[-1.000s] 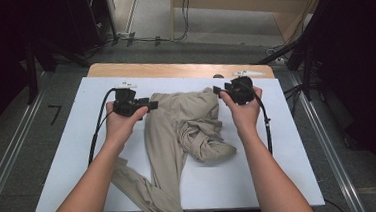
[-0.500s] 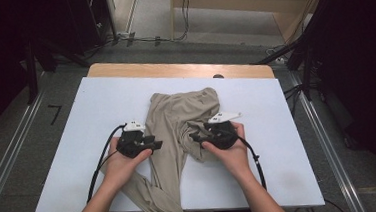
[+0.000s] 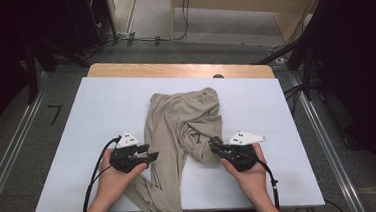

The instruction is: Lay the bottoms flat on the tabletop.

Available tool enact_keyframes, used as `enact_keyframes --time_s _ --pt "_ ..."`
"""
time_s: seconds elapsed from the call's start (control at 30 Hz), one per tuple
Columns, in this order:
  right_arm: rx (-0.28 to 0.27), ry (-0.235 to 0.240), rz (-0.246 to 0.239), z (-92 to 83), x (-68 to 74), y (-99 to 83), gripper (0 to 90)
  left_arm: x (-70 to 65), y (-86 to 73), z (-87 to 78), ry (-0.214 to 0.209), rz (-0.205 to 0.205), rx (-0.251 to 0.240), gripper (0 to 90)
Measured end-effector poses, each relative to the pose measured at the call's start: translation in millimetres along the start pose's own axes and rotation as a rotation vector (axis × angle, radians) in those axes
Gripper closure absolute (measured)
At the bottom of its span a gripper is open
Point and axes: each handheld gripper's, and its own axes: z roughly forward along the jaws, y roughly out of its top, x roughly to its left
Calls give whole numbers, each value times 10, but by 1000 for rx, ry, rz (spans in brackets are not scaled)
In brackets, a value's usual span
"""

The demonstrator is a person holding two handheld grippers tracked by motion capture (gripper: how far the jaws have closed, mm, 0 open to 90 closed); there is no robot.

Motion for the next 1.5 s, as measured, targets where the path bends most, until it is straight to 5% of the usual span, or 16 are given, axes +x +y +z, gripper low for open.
enact_keyframes --time_s 0.17,0.37,0.47,0.5,0.53,0.6,0.7,0.93,1.0,1.07,1.13,1.27,1.33,1.5 --pt "-9 22 12 -62 21 -117 625 98 -221 -402 60 -26 -34 295" --pt "0 -2 19 -67 55 -220 573 139 -568 -554 128 -50 35 225" --pt "2 -10 27 -95 36 -254 570 57 -631 -544 172 20 54 311" --pt "2 -14 26 -104 29 -265 569 27 -629 -542 214 45 61 428" --pt "3 -18 29 -112 26 -275 569 21 -620 -552 203 33 63 533" --pt "6 -18 33 -119 19 -293 570 0 -606 -566 166 12 74 815" --pt "-1 -20 40 -126 38 -290 570 -176 -599 -559 26 17 88 879" --pt "-22 1 8 -18 167 -153 501 -1074 -623 -411 -325 177 126 872" --pt "-22 -10 -1 42 204 -103 437 -1205 -571 -409 -380 203 98 737" --pt "-16 -9 7 98 214 -56 387 -1190 -469 -454 -409 192 46 580" --pt "3 -13 19 164 221 -35 394 -1072 -367 -496 -369 169 0 488" --pt "64 -42 -5 258 224 -70 691 -727 -278 -428 -237 101 -33 487" --pt "63 -32 -5 247 214 -99 794 -601 -297 -318 -193 64 -14 516" --pt "35 -30 -38 86 283 -177 820 -557 -399 -51 -127 66 82 691"
